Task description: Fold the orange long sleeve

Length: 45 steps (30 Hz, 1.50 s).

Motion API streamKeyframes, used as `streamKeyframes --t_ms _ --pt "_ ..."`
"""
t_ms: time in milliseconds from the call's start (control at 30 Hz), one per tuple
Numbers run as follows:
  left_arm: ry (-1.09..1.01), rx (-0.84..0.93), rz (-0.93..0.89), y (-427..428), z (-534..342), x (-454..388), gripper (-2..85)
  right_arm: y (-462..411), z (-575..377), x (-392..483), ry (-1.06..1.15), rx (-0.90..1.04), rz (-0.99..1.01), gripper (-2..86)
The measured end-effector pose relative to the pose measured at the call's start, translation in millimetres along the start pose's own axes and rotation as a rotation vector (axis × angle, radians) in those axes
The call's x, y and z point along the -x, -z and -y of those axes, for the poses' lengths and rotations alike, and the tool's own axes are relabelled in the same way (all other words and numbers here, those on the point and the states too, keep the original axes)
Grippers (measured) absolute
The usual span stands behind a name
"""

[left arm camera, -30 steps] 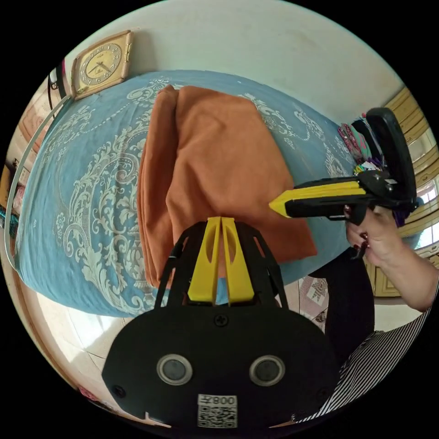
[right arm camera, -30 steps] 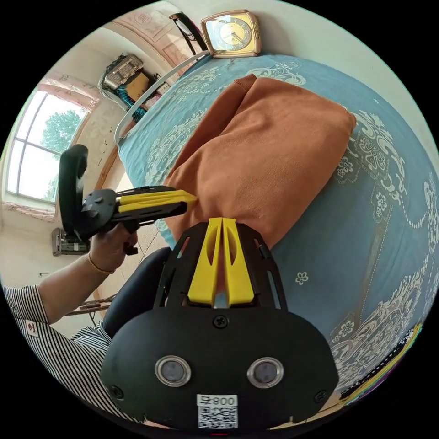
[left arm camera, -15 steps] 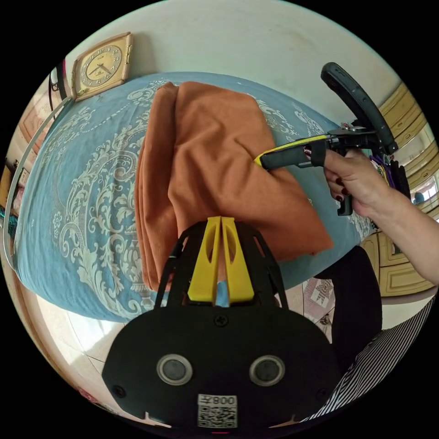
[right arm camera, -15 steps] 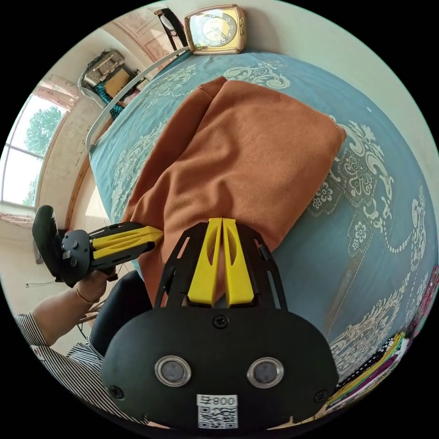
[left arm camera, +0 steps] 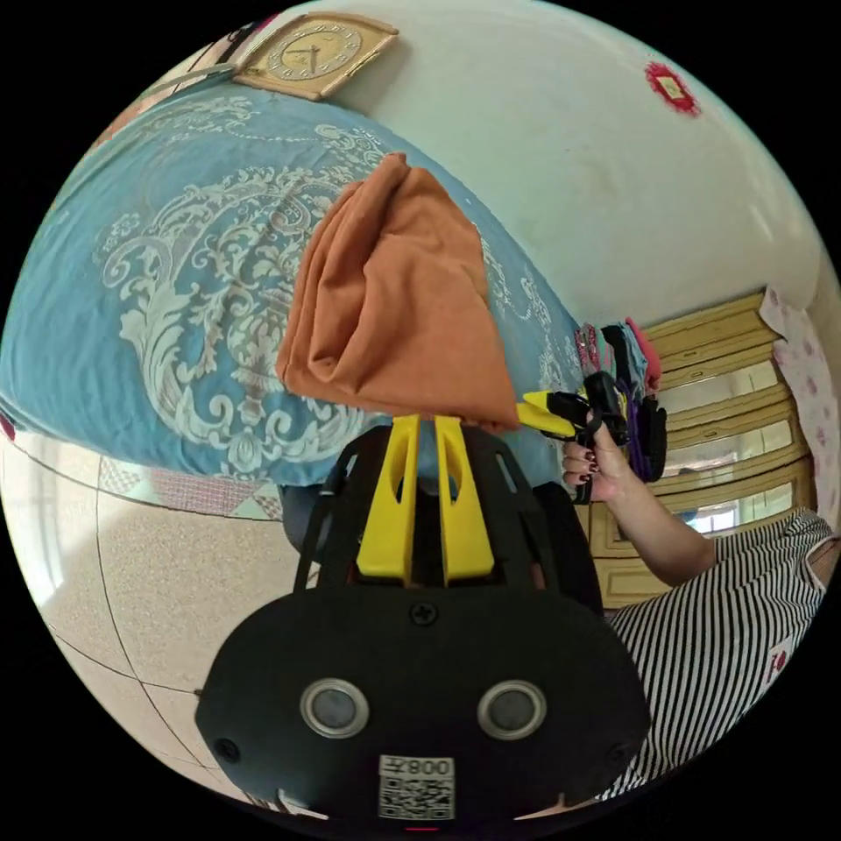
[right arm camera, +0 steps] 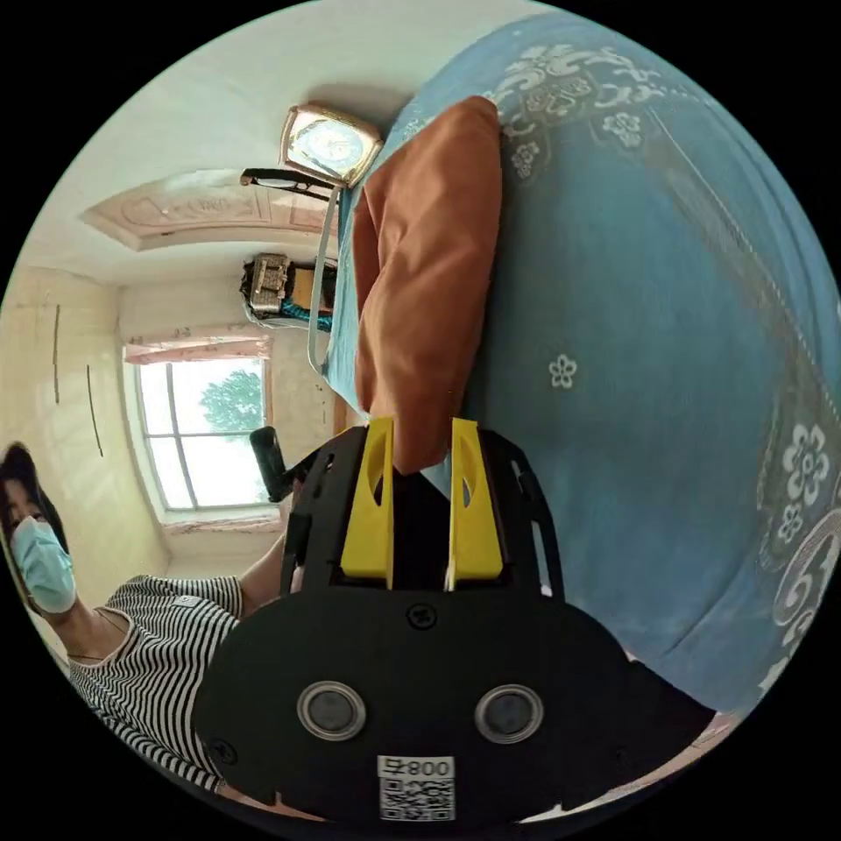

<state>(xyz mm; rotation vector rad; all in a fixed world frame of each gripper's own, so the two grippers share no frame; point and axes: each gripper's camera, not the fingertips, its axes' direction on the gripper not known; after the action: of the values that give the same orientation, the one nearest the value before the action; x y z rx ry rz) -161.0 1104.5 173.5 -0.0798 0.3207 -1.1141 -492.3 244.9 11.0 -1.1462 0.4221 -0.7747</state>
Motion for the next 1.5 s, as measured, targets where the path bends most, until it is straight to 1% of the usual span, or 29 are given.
streamKeyframes --t_ms 67,167,267,433,600,800,867,967,1033,1100,1167,1300,1400,1500 --pt "0.035 0.027 -0.115 -7 -10 12 7.0 -5 -23 -38 -0.073 0.007 0.120 10.6" --pt "0.035 0.086 -0.224 -26 -10 15 9.3 -4 -42 -68 -0.118 -0.019 0.197 10.8" --pt "0.045 0.138 -0.320 -54 -2 18 10.2 -2 -50 -89 -0.142 -0.034 0.232 11.0" --pt "0.057 0.162 -0.279 -88 6 29 8.6 -3 -64 -118 -0.180 -0.035 0.261 11.9" --pt "0.037 0.153 -0.288 -89 1 50 6.4 -4 -79 -145 -0.209 -0.034 0.296 13.1" --pt "0.090 0.070 -0.438 -72 -12 88 4.2 -18 -85 -160 -0.212 -0.033 0.379 14.9" --pt "0.112 0.042 -0.495 -68 -17 102 3.9 -29 -84 -163 -0.214 -0.032 0.444 15.7" --pt "0.130 0.026 -0.538 -64 -22 119 3.7 -42 -81 -163 -0.213 -0.025 0.482 15.8" --pt "0.129 0.032 -0.534 -63 -25 127 3.8 -51 -78 -160 -0.208 -0.010 0.490 15.2" --pt "0.127 0.036 -0.527 -62 -29 135 3.9 -60 -75 -156 -0.196 -0.001 0.505 14.3" --pt "0.143 0.024 -0.556 -56 -35 148 4.3 -67 -71 -149 -0.192 0.015 0.452 12.8" --pt "0.144 -0.015 -0.574 -35 -51 170 4.8 -68 -70 -143 -0.179 0.025 0.415 10.3" --pt "0.201 -0.080 -0.558 -10 -68 200 7.5 -67 -72 -138 -0.177 0.020 0.391 9.0" --pt "0.304 -0.134 -0.549 7 -83 238 12.0 -66 -73 -129 -0.165 0.005 0.395 8.3"
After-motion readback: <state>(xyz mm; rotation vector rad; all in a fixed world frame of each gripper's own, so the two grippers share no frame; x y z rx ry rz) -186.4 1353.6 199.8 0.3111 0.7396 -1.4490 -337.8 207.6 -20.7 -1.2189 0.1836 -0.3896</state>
